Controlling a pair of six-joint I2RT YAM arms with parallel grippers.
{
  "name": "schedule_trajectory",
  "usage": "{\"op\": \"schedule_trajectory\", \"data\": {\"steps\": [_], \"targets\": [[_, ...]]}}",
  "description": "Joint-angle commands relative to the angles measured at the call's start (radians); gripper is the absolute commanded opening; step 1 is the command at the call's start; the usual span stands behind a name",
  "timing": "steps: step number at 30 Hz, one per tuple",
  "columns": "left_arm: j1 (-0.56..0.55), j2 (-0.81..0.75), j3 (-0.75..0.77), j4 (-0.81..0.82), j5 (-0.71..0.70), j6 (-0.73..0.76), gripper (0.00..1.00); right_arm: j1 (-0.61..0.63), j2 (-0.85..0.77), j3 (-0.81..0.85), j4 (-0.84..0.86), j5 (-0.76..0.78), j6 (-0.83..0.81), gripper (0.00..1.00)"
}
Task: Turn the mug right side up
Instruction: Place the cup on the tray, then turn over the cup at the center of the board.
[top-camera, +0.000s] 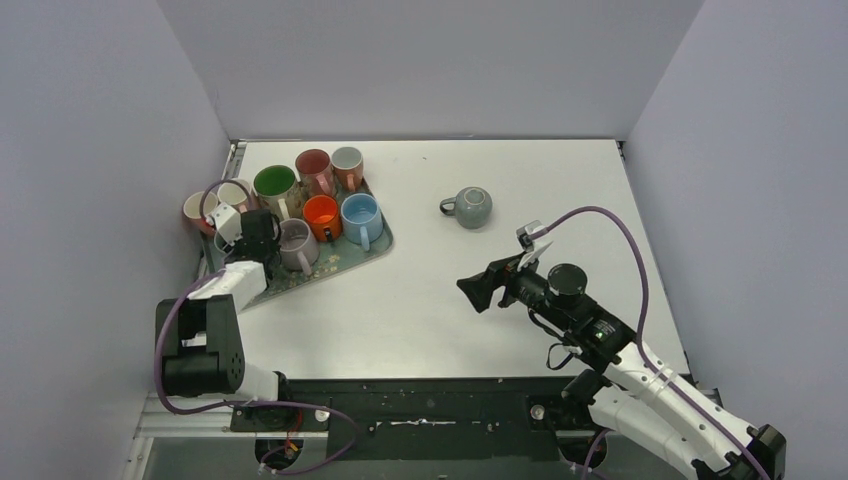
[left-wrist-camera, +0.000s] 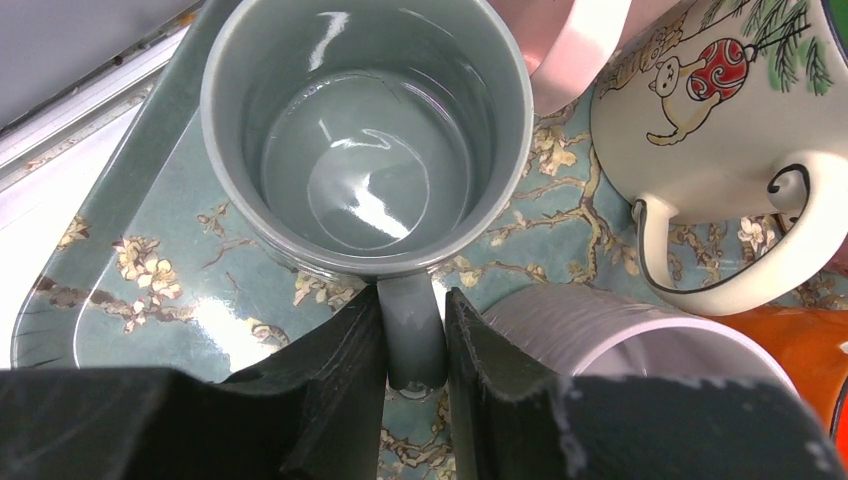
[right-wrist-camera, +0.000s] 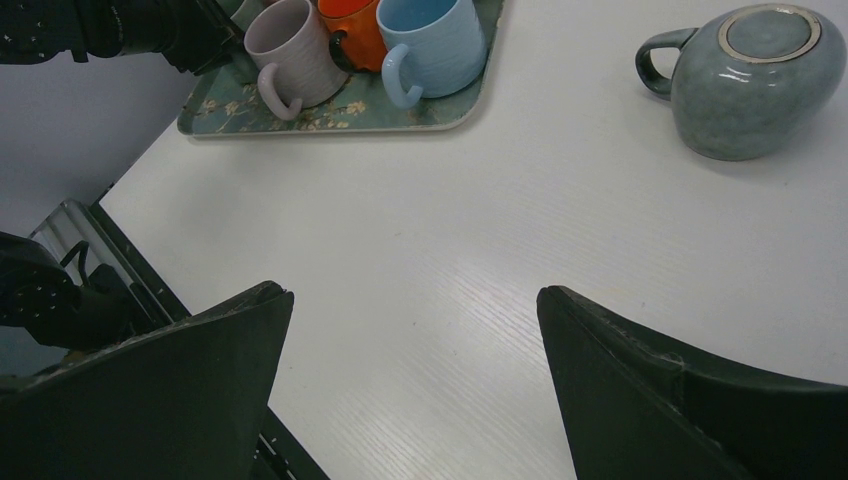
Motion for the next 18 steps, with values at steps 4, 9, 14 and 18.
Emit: {"op": "schedule_trajectory", "data": {"steps": [4, 9, 14, 18], "targets": [[0.003, -0.051, 0.077, 0.015, 0.062, 0.004, 0.38, -0.005, 0.021, 0.042, 0.031, 0.027, 0.003, 1.00], [0.003, -0.146, 0.093, -0.054, 0.071, 0.016, 0.48, -0.004, 0.044, 0.042, 0.044, 0.028, 0.025, 1.00], [0.003, -0.254, 0.088, -0.123, 0.135, 0.071, 0.56, -0.003, 0.110, 0.065, 0.047, 0.055, 0.044, 1.00], [0.001, -0.334, 0.086, -0.158, 0.317, 0.166, 0.79, -0.005, 0.189, 0.112, 0.036, 0.164, 0.062, 1.00]]}}
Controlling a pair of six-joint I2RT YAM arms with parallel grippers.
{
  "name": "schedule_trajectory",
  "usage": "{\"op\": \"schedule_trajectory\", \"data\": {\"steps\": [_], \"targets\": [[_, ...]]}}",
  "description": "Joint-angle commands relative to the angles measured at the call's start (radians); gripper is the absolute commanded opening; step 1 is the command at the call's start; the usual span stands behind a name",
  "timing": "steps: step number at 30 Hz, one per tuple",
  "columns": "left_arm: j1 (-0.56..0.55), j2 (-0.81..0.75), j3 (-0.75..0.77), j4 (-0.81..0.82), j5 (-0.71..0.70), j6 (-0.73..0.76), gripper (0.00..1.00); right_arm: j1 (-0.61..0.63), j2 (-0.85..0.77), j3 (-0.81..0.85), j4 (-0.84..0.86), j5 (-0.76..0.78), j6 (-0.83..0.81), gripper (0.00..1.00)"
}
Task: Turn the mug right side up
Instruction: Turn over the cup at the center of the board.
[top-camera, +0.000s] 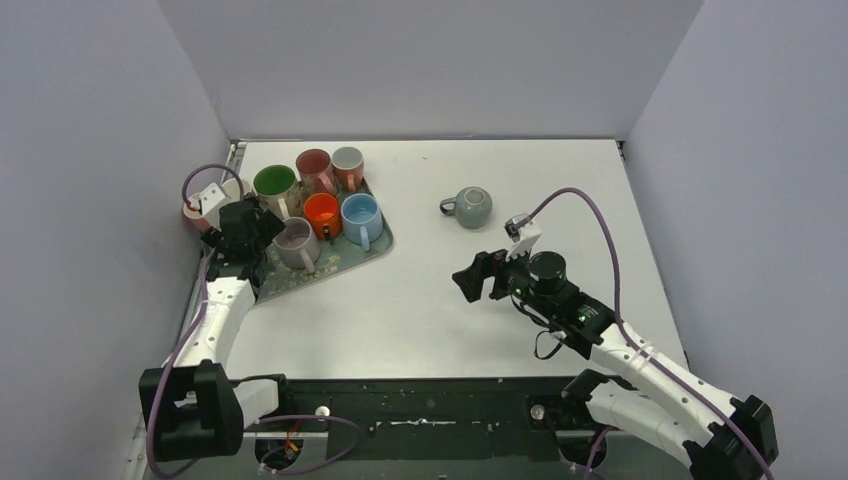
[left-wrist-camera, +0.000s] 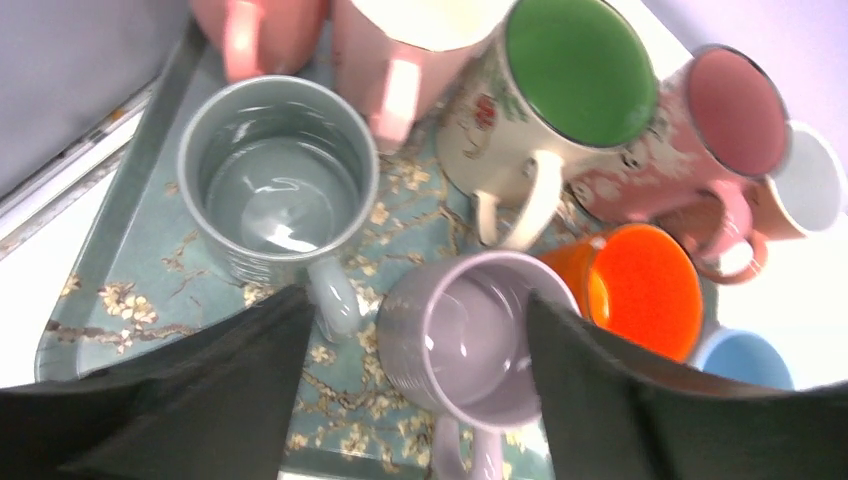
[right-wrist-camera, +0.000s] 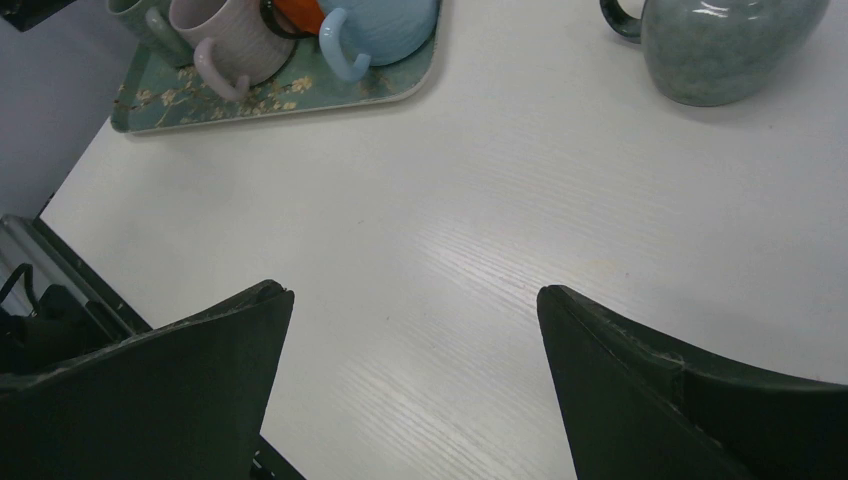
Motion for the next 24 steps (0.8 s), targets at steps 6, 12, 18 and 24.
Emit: {"op": "schedule_trajectory", "data": {"steps": [6, 12, 18, 24], "targets": [[-0.012, -0.186, 0.028, -0.087, 0.511, 0.209, 0.97, -0.012, 0.283, 0.235, 0.046, 0.207, -0.106, 1.00], [-0.069, -0.359, -0.121, 0.005, 0.686, 0.196, 0.97, -0.060, 0.583, 0.456, 0.007, 0.222, -0.281, 1.00], [-0.177, -0.457, -0.164, -0.074, 0.639, 0.280, 0.97, -0.146, 0.881, 0.733, -0.148, 0.079, -0.541, 0.88], [-0.218, -0.491, -0.128, -0.116, 0.580, 0.313, 0.97, -0.165, 1.055, 0.968, -0.271, 0.047, -0.751, 0.74]]}}
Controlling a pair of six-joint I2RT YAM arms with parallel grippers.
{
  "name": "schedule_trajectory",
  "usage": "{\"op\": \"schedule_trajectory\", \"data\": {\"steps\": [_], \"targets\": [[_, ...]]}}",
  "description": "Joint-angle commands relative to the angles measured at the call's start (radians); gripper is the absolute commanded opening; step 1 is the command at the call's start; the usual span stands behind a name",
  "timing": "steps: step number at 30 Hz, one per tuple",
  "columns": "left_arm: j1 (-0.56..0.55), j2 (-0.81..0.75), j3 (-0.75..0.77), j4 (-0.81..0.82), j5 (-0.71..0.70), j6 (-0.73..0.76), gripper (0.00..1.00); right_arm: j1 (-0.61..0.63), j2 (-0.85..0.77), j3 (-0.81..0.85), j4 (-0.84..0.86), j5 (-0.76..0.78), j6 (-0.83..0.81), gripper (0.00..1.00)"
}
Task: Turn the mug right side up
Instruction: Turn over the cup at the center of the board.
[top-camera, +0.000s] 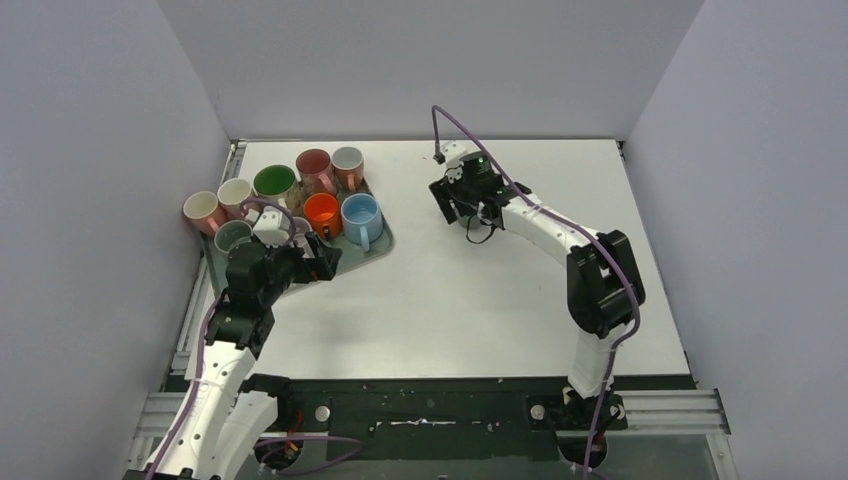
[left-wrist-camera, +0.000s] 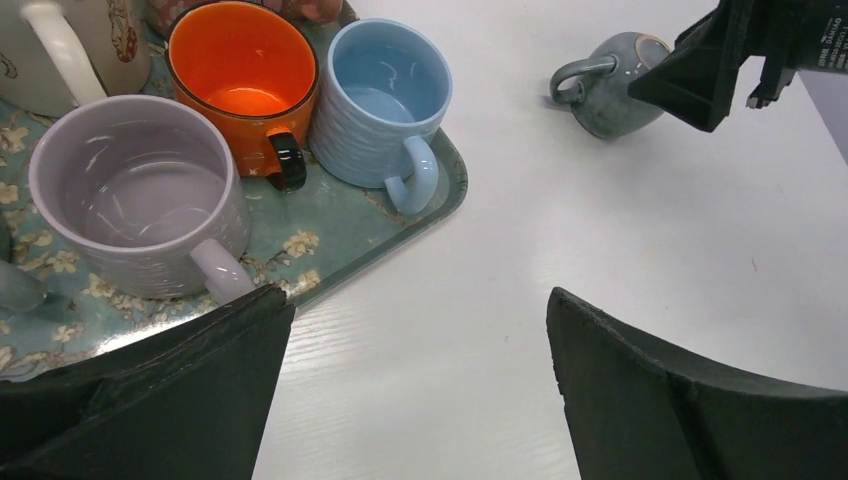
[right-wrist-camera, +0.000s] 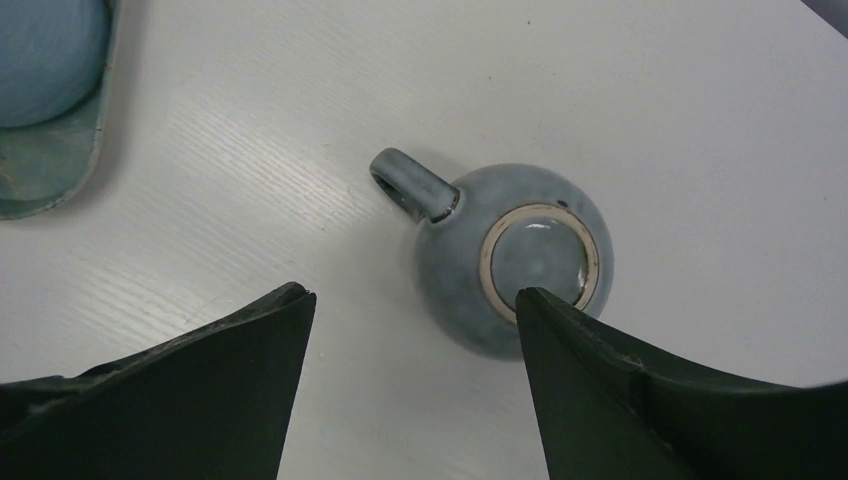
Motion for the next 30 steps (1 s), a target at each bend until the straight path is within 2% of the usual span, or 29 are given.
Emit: {"op": "schedule_trajectory", "data": {"steps": [1, 7, 18, 23, 30], "targets": [[-0.019, -0.026, 0.045, -0.019, -0.033, 0.044, 0.97, -0.002, 0.047, 0.133, -0.104, -0.063, -0.244, 0.74], [-0.031, -0.036, 0.038, -0.018, -0.036, 0.047, 0.97, -0.002, 0.186, 0.297, -0.256, -0.064, -0.397, 0.66], [-0.031, -0.071, 0.032, -0.021, -0.040, 0.043, 0.97, -0.005, 0.325, 0.473, -0.369, -0.111, -0.557, 0.59], [-0.030, -0.070, 0.032, -0.022, -0.050, 0.032, 0.97, -0.011, 0.366, 0.505, -0.394, -0.096, -0.607, 0.58], [-0.034, -0.064, 0.030, -0.023, -0.057, 0.019, 0.97, -0.019, 0.406, 0.527, -0.410, -0.091, -0.653, 0.51]]}}
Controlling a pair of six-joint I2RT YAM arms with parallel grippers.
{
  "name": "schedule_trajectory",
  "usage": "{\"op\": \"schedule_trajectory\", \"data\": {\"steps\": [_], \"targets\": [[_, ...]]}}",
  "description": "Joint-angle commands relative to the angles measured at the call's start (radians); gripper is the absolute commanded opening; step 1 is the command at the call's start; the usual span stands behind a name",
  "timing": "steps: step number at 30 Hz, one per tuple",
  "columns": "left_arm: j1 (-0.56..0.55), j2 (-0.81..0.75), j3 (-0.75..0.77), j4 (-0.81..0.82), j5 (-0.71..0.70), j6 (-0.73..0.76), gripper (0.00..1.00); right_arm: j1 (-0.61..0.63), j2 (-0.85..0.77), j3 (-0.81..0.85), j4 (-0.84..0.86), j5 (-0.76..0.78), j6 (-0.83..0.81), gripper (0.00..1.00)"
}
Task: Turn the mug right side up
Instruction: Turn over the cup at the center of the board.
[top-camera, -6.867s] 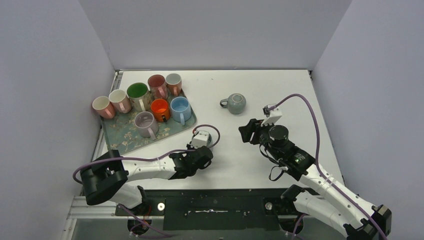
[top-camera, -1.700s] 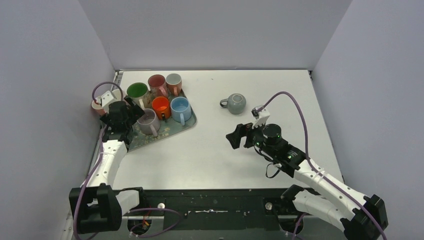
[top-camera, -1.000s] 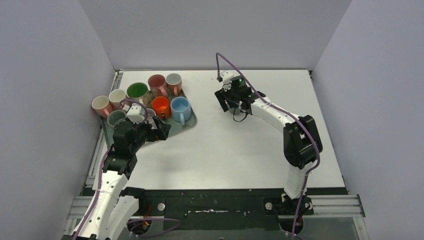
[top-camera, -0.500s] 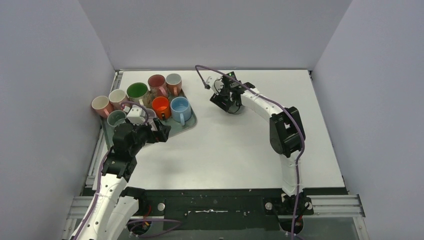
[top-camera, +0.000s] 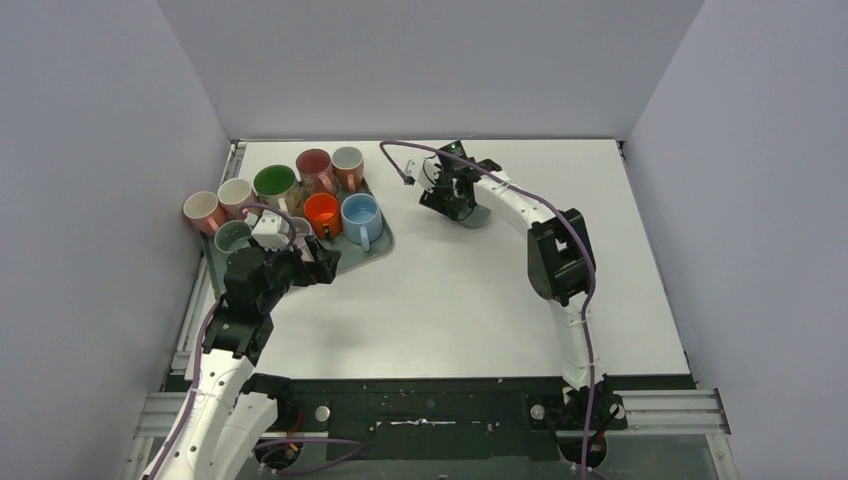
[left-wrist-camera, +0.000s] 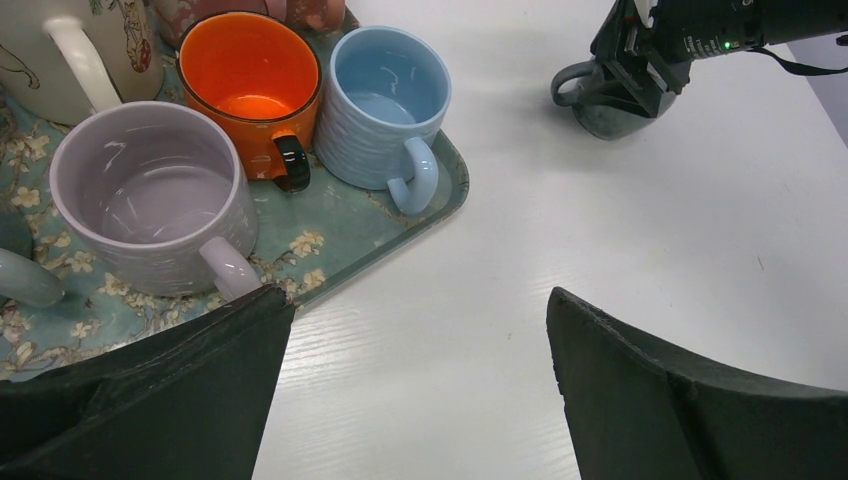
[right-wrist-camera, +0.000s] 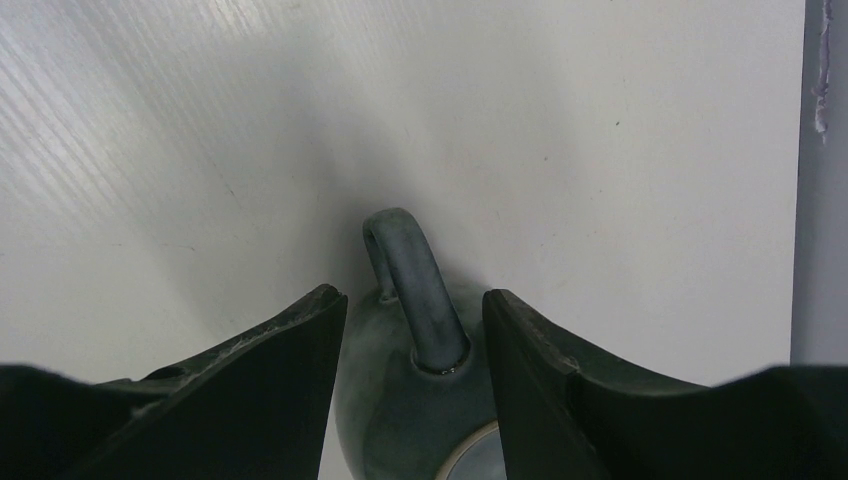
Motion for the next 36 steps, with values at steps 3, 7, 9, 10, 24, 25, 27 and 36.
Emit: {"op": "schedule_trajectory", "data": {"steps": [3, 7, 9, 10, 24, 25, 27, 36], "targets": [[-0.003, 0.008, 0.033, 0.013, -0.011, -0.002, 0.97, -0.011, 0.019, 0.026, -0.025, 0.017, -0.073, 0.37], [-0.005, 0.009, 0.033, 0.009, -0.013, 0.002, 0.97, -0.009, 0.012, 0.033, -0.045, 0.050, -0.095, 0.29], [-0.005, 0.009, 0.033, 0.010, -0.013, 0.003, 0.97, -0.008, 0.008, 0.033, -0.056, 0.047, -0.119, 0.28], [-0.005, 0.009, 0.033, 0.011, -0.013, 0.004, 0.97, -0.008, 0.006, 0.035, -0.062, 0.052, -0.130, 0.27], [0.003, -0.010, 0.029, 0.009, -0.025, 0.009, 0.97, 0.000, -0.108, -0.056, -0.116, 0.088, -0.038, 0.04], [0.003, -0.013, 0.029, 0.010, -0.028, 0.009, 0.97, 0.005, -0.120, -0.067, -0.124, 0.089, -0.022, 0.05], [0.002, -0.021, 0.024, 0.013, -0.032, 0.012, 0.97, 0.013, -0.147, -0.096, -0.136, 0.104, 0.025, 0.05], [0.007, -0.039, 0.018, 0.021, -0.028, 0.012, 0.97, 0.053, -0.226, -0.196, -0.226, 0.170, 0.128, 0.13]]}}
